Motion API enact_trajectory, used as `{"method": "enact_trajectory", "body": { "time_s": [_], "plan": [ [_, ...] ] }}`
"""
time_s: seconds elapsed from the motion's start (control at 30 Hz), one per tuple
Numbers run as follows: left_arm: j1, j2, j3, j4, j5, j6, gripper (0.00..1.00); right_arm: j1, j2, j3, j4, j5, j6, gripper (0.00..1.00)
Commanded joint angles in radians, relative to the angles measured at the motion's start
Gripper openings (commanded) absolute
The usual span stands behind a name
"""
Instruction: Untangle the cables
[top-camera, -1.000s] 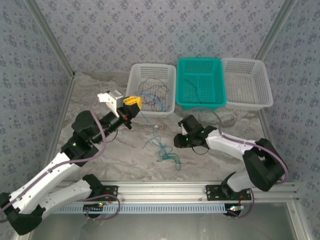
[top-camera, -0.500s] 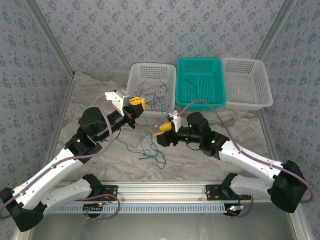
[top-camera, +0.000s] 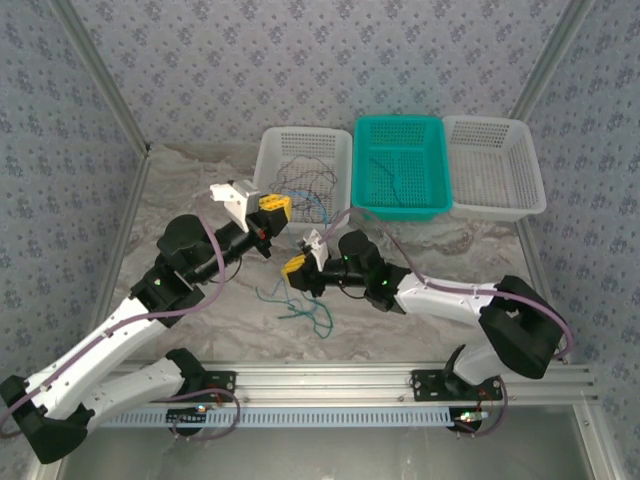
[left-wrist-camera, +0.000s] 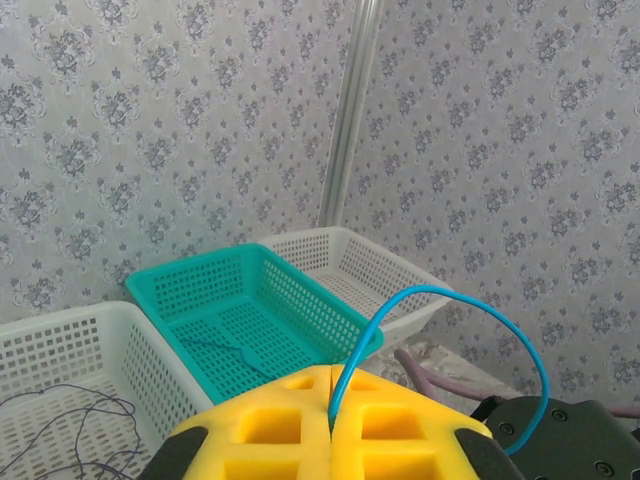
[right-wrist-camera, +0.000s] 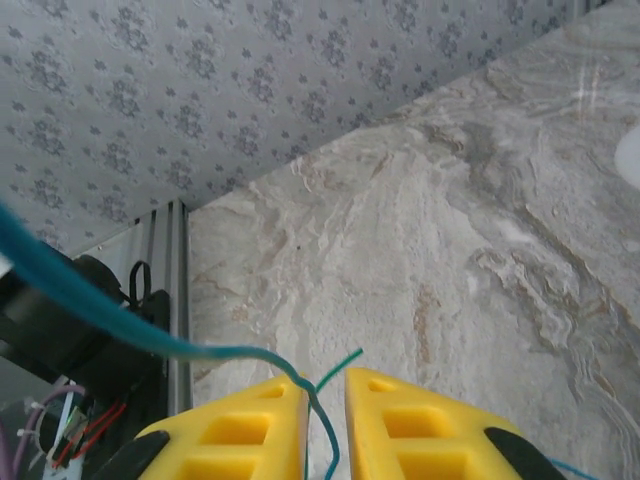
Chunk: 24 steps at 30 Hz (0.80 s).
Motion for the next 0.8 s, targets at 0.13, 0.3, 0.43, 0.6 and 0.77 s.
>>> {"method": "enact_trajectory", "body": {
  "time_s": [0.13, 0.3, 0.43, 0.6, 0.77],
  "plan": [
    [0.003, -0.006, 0.027, 0.012, -0.001, -0.007, 0.0, 0.025, 0.023, 0.044, 0.075, -0.059, 0.04, 0.36],
    [0.002, -0.006, 0.027, 0.01, -0.017, -0.001, 0.0, 0.031, 0.039, 0.05, 0.142, 0.023, 0.063, 0.02],
    [0.002, -0.03, 0.034, -0.102, -0.14, -0.023, 0.28, 0.017, -0.011, 0.045, 0.142, 0.102, 0.097, 0.0],
    [0.013, -0.094, -0.036, -0.303, -0.371, -0.214, 0.71, -0.021, -0.062, 0.047, 0.113, 0.085, 0.169, 0.0],
    [0.058, -0.183, -0.252, -0.312, -0.389, -0.586, 0.8, -0.025, -0.09, 0.048, 0.102, 0.088, 0.169, 0.0]
  ]
}}
